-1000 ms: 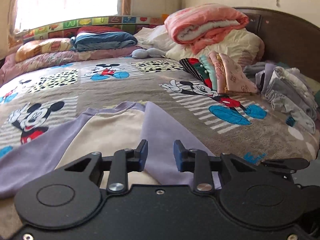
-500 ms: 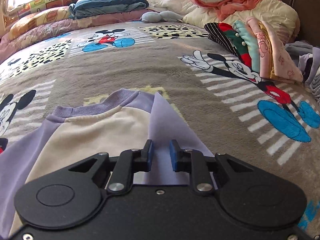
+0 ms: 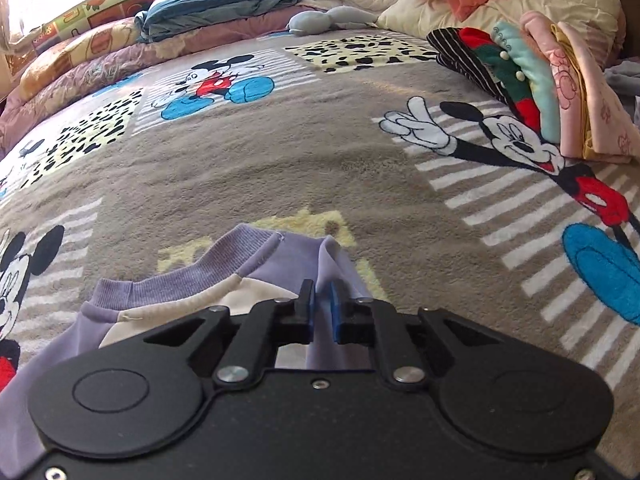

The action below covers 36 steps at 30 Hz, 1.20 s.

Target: Fold clothes

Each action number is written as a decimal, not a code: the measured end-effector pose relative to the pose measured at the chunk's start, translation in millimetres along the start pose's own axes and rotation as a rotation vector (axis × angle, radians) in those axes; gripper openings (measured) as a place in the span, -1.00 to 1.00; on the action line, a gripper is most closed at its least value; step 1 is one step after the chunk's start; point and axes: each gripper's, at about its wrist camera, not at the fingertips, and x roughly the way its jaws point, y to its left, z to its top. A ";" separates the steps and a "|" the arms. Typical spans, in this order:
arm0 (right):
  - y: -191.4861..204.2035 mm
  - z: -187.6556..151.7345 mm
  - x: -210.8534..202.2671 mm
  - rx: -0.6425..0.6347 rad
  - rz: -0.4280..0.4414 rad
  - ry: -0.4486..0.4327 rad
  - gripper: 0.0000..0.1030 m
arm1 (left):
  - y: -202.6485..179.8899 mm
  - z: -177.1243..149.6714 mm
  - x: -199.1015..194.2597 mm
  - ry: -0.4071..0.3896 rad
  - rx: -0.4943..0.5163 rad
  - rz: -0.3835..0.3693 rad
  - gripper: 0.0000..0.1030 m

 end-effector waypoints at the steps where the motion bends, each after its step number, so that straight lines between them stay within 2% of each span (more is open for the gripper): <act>1: 0.4 -0.1 0.2 0.000 -0.001 0.001 0.15 | 1.7 2.6 1.2 -0.001 -0.004 0.012 -0.86; 3: -0.1 0.4 0.9 -0.002 -0.001 0.002 0.15 | 5.9 7.5 -2.7 -0.019 -0.025 0.033 -0.86; 7: 1.0 -1.6 -1.6 0.004 0.002 0.001 0.15 | -0.3 5.3 -37.9 -0.085 -0.043 0.000 -0.87; 9: 1.2 -1.5 -1.8 0.006 0.003 0.001 0.15 | -10.4 -0.8 -42.5 -0.074 -0.025 -0.022 -0.86; 11: 1.5 -1.6 -2.0 0.006 0.004 0.001 0.15 | -18.9 -4.9 -31.2 -0.039 0.006 -0.006 -0.86; 13: 2.0 -1.6 -2.0 0.006 0.005 0.001 0.15 | -10.4 -7.2 -7.2 0.005 -0.058 0.045 -0.86; 16: 1.8 -0.9 -1.2 0.004 0.007 0.001 0.15 | 14.2 -4.1 3.8 0.001 -0.187 0.028 -0.86; 22: 2.9 -2.4 2.6 -0.017 -0.008 -0.007 0.15 | 37.0 -4.9 -58.6 -0.107 -0.178 0.066 -0.86; 26: 6.3 -3.7 -1.1 -0.031 -0.007 -0.037 0.15 | 66.6 -37.5 -119.0 -0.158 -0.194 0.079 -0.86; 28: 7.3 -3.1 -8.1 -0.024 0.001 -0.076 0.15 | 79.6 -64.4 -150.3 -0.181 -0.209 0.081 -0.82; 30: 9.3 -3.1 -20.7 -0.023 -0.011 -0.130 0.15 | 91.4 -91.2 -174.7 -0.195 -0.238 0.068 -0.63; 32: 9.8 -3.6 -33.3 -0.010 -0.022 -0.181 0.16 | 102.5 -116.9 -194.8 -0.215 -0.275 0.055 -0.26; 34: -1.7 -6.4 -50.5 0.095 -0.013 -0.240 0.16 | 116.0 -145.2 -214.8 -0.243 -0.337 0.048 -0.17; 36: -16.3 -10.4 -62.6 0.199 -0.026 -0.276 0.18 | 128.0 -167.6 -226.4 -0.260 -0.406 0.050 -0.17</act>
